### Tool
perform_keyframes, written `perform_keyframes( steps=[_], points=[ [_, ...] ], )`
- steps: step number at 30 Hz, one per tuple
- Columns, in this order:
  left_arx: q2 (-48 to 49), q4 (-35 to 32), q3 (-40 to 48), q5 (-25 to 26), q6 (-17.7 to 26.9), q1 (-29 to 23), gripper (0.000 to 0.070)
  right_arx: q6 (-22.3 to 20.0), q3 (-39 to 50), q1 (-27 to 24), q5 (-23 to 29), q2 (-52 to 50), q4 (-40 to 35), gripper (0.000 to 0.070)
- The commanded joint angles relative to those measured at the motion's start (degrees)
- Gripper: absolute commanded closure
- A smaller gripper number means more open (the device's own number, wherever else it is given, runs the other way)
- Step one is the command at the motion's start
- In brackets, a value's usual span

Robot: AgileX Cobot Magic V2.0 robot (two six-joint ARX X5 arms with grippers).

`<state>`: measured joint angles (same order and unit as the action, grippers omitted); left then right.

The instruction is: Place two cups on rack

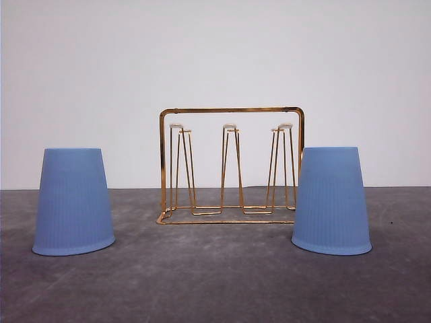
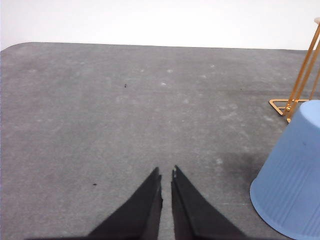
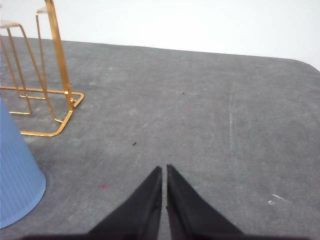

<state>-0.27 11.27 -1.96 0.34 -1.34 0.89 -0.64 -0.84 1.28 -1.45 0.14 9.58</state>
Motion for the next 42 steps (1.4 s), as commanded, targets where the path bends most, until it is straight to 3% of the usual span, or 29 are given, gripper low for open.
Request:
perform_keyframes(
  steps=[1,11,19,26,29,34,38,42],
  points=[
    [0.02,0.31,0.83,0.04,-0.42,0.04,0.0684,0.02,0.15,0.02,0.02,0.07,-0.59,0.0685],
    [0.02,0.26,0.83,0.04,-0.49,0.04,0.0684,0.2,0.15,0.04,-0.02,0.07,-0.61,0.0685],
    [0.02,0.02,0.83,0.07,-5.86,0.04,0.0684,0.33,0.15,0.04,-0.2,0.07,-0.81,0.0685],
    [-0.05,-0.23,-0.36,-0.73,-9.0,0.04,0.0688,6.97,-0.72,0.04,-2.63,0.07,-1.19,0.0691],
    [-0.72,1.99,-4.46,-3.21,-12.92,0.04,0.0688,10.34,-3.88,0.09,-4.78,0.09,-2.38,0.0694],
    [-7.26,6.34,-15.86,-3.64,-15.69,0.04,0.0688,16.18,-13.54,0.11,-4.85,3.67,0.39,0.0694],
    [-17.58,12.04,-27.46,0.32,-14.58,0.04,0.0688,16.22,-23.46,0.11,-7.2,11.41,6.84,0.0694],
    [-30.14,16.69,-39.01,8.54,-9.89,0.44,0.0688,12.22,-33.49,0.11,-11.83,22.37,14.3,0.0694]
  ],
)
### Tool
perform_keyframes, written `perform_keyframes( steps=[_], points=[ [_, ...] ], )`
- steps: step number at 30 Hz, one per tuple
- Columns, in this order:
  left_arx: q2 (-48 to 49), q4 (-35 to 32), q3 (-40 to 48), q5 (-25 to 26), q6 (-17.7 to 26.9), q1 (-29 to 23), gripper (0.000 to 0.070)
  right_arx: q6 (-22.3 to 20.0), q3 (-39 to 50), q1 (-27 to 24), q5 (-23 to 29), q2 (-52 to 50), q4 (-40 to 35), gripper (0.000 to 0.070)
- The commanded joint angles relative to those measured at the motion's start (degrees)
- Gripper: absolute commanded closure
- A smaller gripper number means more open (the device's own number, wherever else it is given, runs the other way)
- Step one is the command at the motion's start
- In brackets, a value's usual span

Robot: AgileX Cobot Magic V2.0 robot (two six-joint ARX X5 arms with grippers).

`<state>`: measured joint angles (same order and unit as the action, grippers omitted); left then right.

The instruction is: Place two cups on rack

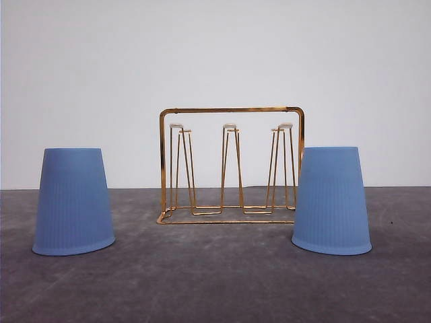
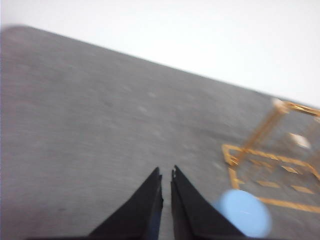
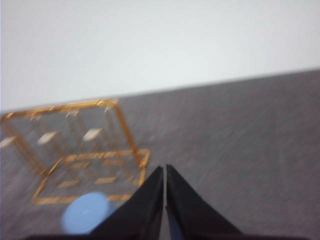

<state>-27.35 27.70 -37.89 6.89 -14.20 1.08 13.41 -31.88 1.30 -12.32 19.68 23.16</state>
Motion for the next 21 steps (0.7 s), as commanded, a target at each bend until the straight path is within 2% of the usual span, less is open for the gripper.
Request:
perform_keyframes(
  steps=[1,4,8,11,16,19,20,21],
  points=[
    [-5.88,1.49,-5.4,3.24,4.13,0.52,0.0688,-2.8,-4.37,0.11,-2.34,5.53,2.14,0.0694],
    [-13.99,5.37,-11.18,4.33,7.64,1.88,0.0686,-5.61,-9.61,0.15,-6.05,14.14,6.87,0.0694],
    [-22.41,8.33,-14.32,4.31,9.95,4.02,0.0685,-8.42,-13.57,1.24,-6.8,25.02,11.12,0.0694],
    [-26.59,8.7,-14.32,4.07,11.88,5.5,0.0685,-10.17,-14.77,2.37,-6.76,31.24,11.58,0.0694],
    [-29.97,8.72,-14.32,4.05,12.5,6.71,0.0683,-11.54,-15.08,3.26,-6.82,36.02,11.21,0.0694],
    [-30.03,8.66,-14.32,4.07,12.46,6.71,0.0655,-12.32,-15.08,3.69,-7.1,36.15,11.28,0.0689],
    [-30.02,8.67,-14.32,4.08,12.46,6.71,0.0603,-12.56,-15.08,3.8,-7.24,36.09,11.3,0.0655],
    [-30.01,8.69,-14.32,4.1,12.45,6.71,0.0525,-12.71,-15.08,3.9,-7.35,36.06,11.36,0.0585]
  ],
)
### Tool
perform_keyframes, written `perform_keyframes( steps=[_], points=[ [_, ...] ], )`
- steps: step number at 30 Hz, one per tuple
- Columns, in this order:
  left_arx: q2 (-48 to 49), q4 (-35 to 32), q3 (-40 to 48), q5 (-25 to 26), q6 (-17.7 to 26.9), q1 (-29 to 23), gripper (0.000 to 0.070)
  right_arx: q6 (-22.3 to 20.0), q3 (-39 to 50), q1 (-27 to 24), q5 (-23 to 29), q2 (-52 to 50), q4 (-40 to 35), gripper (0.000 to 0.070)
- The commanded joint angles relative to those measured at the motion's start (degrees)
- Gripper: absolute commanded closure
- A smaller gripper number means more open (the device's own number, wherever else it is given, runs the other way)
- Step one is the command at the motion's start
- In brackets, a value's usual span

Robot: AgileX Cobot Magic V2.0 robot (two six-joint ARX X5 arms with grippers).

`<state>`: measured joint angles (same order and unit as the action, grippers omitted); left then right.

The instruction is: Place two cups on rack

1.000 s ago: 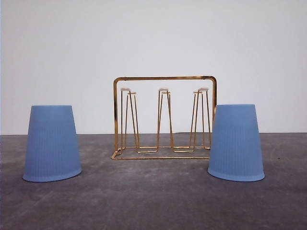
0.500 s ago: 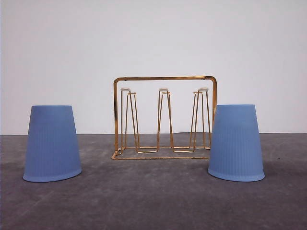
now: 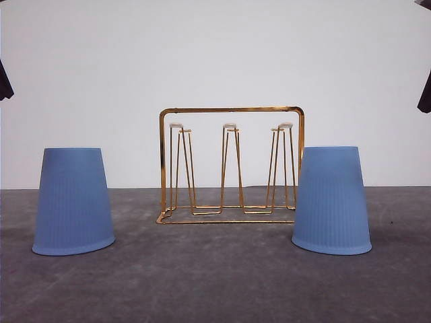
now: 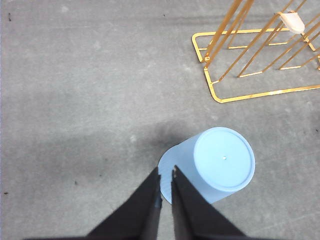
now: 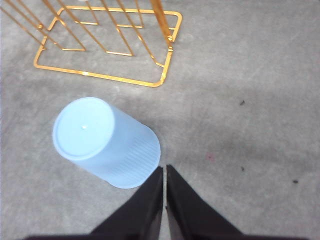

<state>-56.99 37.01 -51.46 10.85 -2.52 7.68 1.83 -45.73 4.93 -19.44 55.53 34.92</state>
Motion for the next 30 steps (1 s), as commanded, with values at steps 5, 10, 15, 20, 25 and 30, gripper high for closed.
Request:
perform_keyframes(
  steps=[5,10,15,20,25,30],
  points=[
    [-0.4,-0.81,-0.74,0.19,0.32,0.35,0.0228,-1.26,-1.22,1.23,-0.26,0.2,-0.15,0.0072],
    [-2.05,-4.1,-0.74,0.37,-1.0,2.62,0.0216,-1.29,-1.22,2.6,-0.24,0.22,-0.44,0.0051],
    [-6.95,-8.43,-0.77,0.36,-2.05,7.07,0.013,-1.26,-1.22,4.01,-0.1,0.22,-1.59,0.0051],
    [-13.2,-13.18,-0.77,-0.09,-2.05,10.81,0.0131,-1.25,-1.22,4.44,-0.09,0.22,-1.84,0.0051],
    [-19.19,-14.32,-0.77,-3.52,-2.03,13.22,0.0132,-1.25,-1.22,4.44,-0.09,0.22,-1.81,0.0051],
    [-24.3,-14.33,-0.77,-6.45,-2.03,14.07,0.0134,-1.25,-1.22,4.44,-0.09,0.22,-1.81,0.0051]
  ],
)
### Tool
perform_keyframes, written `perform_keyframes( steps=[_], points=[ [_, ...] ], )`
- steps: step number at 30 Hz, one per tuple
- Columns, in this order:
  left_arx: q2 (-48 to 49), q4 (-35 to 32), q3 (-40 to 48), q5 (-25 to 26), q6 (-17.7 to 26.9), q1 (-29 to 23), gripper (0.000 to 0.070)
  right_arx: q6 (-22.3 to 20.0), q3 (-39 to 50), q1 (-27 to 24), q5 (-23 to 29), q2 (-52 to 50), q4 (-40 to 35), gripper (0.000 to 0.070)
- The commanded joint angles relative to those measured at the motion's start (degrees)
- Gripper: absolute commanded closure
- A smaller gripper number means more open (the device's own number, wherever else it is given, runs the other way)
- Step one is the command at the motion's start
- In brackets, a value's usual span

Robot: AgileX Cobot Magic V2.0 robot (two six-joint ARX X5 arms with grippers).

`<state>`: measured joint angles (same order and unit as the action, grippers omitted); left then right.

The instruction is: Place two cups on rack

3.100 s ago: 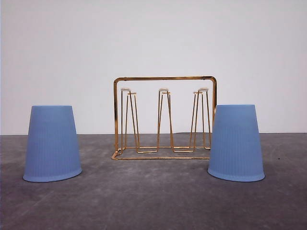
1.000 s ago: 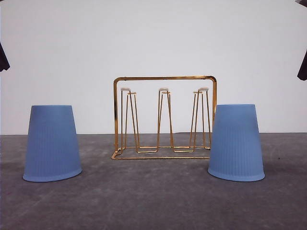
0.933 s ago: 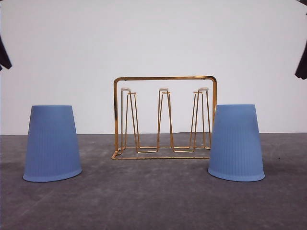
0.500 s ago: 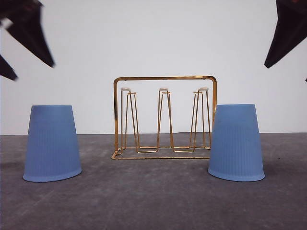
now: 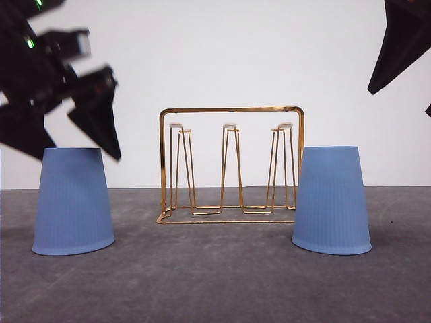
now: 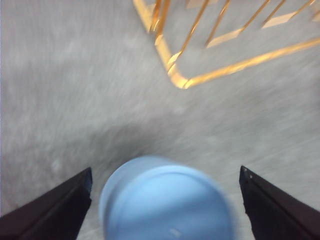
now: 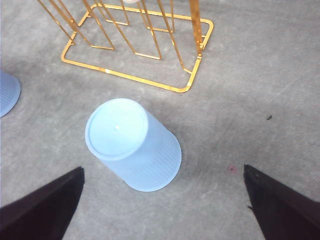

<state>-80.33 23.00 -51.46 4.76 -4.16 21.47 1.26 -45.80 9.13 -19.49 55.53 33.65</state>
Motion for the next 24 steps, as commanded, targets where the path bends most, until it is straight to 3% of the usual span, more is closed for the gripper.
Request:
perform_keyframes(
  steps=[1,4,8,10,15,24],
  points=[
    [-1.73,-0.31,-0.77,-0.46,-0.39,0.31,0.0136,-0.68,-1.16,0.24,-0.04,0.22,-0.55,0.0051],
    [-2.76,-0.2,-0.77,-0.44,-0.42,0.31,0.0152,-0.68,-1.16,0.24,-0.04,0.22,-0.55,0.0051],
    [-2.74,-0.05,-0.84,-0.34,-0.44,0.57,0.0336,-0.66,-1.16,0.24,-0.04,0.2,-0.55,0.0051],
    [-2.74,0.24,-1.09,-0.16,-0.68,0.83,0.0383,-0.66,-1.16,0.24,-0.04,0.22,-0.55,0.0051],
    [-2.7,2.72,-6.53,1.98,-0.77,2.23,0.0392,-0.68,-1.16,0.24,-0.04,0.22,-0.57,0.0051],
    [-2.7,8.57,-27.36,2.79,0.87,4.75,0.039,-0.67,-1.16,0.24,-0.07,0.2,-0.4,0.0051]
  ],
)
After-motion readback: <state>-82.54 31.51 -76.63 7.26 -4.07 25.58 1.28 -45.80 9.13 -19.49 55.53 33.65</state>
